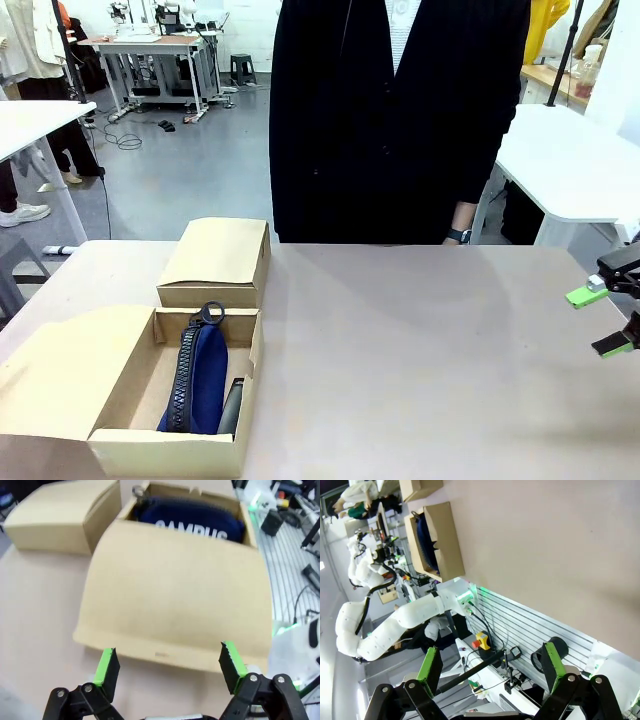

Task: Place items inside the box.
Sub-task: Close the lid of the Mailer Box closest to the robot.

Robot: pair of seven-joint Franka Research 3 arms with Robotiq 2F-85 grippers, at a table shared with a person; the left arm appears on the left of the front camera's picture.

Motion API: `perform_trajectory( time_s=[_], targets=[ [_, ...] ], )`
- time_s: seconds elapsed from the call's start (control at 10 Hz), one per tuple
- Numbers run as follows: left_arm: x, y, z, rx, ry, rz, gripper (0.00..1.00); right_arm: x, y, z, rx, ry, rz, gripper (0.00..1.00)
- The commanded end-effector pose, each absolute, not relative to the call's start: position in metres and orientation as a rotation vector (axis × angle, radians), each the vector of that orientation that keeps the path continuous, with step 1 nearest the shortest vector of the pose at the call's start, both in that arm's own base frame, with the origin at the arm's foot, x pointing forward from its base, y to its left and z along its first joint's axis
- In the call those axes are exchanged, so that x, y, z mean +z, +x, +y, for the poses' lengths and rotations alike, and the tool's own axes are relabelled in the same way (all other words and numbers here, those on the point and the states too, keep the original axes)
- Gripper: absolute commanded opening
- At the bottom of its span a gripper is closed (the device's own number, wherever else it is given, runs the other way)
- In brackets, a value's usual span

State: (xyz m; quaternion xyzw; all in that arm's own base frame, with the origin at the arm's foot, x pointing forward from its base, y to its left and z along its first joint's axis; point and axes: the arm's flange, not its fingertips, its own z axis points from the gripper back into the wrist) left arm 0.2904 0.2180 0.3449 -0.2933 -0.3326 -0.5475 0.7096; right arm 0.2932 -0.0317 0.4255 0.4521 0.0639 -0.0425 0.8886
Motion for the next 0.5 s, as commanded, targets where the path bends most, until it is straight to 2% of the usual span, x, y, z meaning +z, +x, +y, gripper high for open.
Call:
perform_trajectory(
  time_s=[0.0,0.4],
  targets=[
    [0.325,0.291,0.223,-1.252,-0.618,-0.708,1.00,0.425,0.295,-0.031,-0.085,0.953,0.123,1.00],
    [0.279,0.300,0.223,-1.247,-0.585,-0.583,1.00,0.425,0.295,-0.031,-0.085,0.953,0.123,1.00]
  ],
)
